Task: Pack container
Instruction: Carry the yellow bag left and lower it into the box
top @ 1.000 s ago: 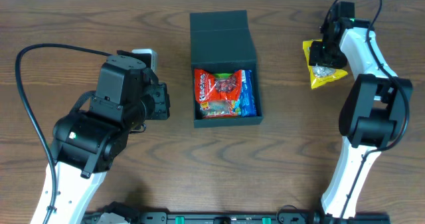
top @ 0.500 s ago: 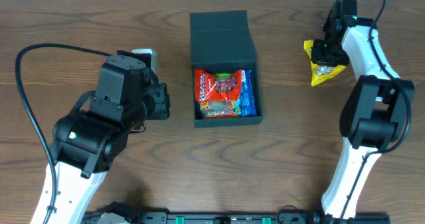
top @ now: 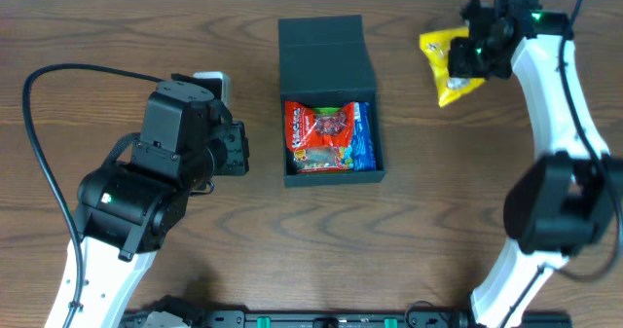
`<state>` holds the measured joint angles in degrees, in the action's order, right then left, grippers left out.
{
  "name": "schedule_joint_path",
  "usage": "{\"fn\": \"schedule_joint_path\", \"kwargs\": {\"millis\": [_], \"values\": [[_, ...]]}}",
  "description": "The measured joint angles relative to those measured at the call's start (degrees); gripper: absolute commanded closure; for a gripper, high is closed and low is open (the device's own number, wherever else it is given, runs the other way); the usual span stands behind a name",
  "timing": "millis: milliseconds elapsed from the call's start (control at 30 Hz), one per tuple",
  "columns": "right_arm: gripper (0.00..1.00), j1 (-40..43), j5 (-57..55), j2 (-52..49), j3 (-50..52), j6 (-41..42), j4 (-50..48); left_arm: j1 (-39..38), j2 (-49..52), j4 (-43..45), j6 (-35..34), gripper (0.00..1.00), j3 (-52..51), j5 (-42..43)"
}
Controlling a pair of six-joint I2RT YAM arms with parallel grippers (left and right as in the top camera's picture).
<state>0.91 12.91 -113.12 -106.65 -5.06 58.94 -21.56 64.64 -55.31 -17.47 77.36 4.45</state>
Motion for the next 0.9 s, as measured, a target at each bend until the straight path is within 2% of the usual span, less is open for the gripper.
{"fn": "schedule_joint_path", "kwargs": {"millis": [233, 400, 533, 700, 900], "values": [[0.99, -10.8, 5.9, 10.4, 0.0, -17.0, 5.2, 0.0, 0.0, 0.5, 0.4, 0.94, 0.0, -0.1], [0.98, -17.3, 8.1, 10.6, 0.0, -29.3, 12.4, 0.0, -1.6, 1.9, 1.3, 0.94, 0.0, -2.2], [0.99, -21.5, 11.2, 10.6, 0.1, -38.6, 14.1, 0.0, -6.4, 2.9, 1.5, 0.94, 0.0, -5.2], [0.98, -26.0, 12.8, 10.1, 1.0, -46.3, 14.1, 0.0, -11.5, 2.9, 1.5, 0.94, 0.0, -6.7], [0.98, -28.3, 12.9, 4.2, 1.0, -48.7, 13.8, 0.0, -12.3, 1.7, 1.5, 0.94, 0.0, -6.9]]}}
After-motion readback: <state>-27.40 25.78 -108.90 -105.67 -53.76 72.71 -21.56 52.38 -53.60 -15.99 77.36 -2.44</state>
